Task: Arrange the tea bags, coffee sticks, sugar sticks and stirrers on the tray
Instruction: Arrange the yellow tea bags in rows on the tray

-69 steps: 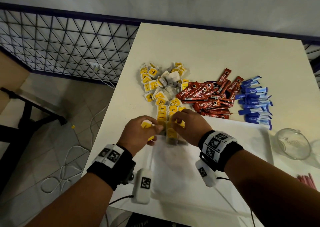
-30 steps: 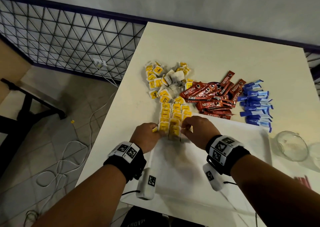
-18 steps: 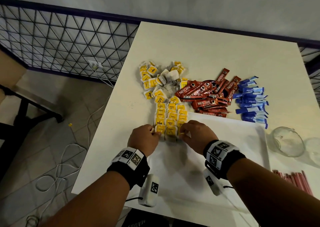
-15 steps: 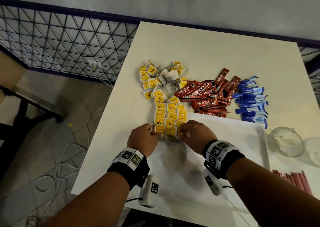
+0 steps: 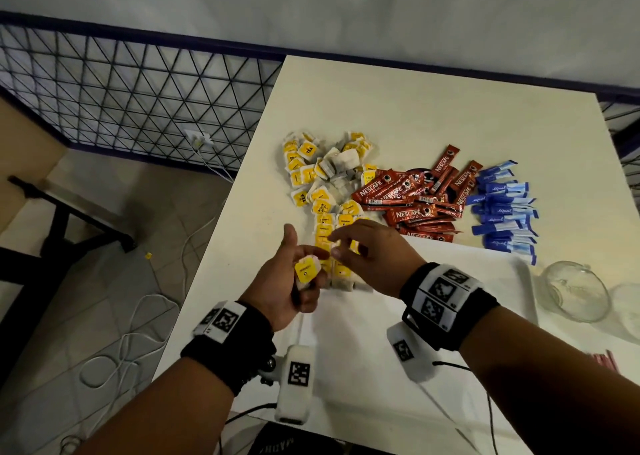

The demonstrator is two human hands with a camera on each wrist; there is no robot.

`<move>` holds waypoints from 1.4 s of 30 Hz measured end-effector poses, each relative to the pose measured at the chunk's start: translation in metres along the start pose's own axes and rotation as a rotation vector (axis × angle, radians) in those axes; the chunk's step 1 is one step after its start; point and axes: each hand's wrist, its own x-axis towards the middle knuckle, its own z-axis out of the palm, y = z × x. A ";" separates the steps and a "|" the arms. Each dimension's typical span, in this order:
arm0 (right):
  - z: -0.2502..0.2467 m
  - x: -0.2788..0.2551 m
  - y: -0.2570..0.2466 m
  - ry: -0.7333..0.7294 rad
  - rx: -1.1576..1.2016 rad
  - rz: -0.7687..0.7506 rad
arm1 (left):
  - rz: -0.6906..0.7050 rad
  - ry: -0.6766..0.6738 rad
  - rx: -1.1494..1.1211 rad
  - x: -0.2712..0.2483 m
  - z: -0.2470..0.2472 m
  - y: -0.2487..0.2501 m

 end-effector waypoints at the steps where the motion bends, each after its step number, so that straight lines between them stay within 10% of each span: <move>1: -0.002 0.003 -0.006 -0.012 0.015 -0.019 | -0.007 -0.027 0.009 0.000 0.003 0.001; 8: -0.022 -0.001 -0.015 -0.127 0.032 -0.061 | 0.053 -0.139 0.066 -0.001 0.025 0.001; 15: -0.035 -0.008 -0.008 0.029 0.123 0.077 | 0.560 -0.007 0.731 -0.003 0.025 0.007; 31: 0.017 -0.055 0.043 -0.057 0.155 0.576 | 0.328 0.333 1.250 0.020 0.001 -0.037; 42: 0.034 -0.051 0.052 0.040 0.065 0.612 | 0.293 0.461 1.271 0.025 -0.028 -0.039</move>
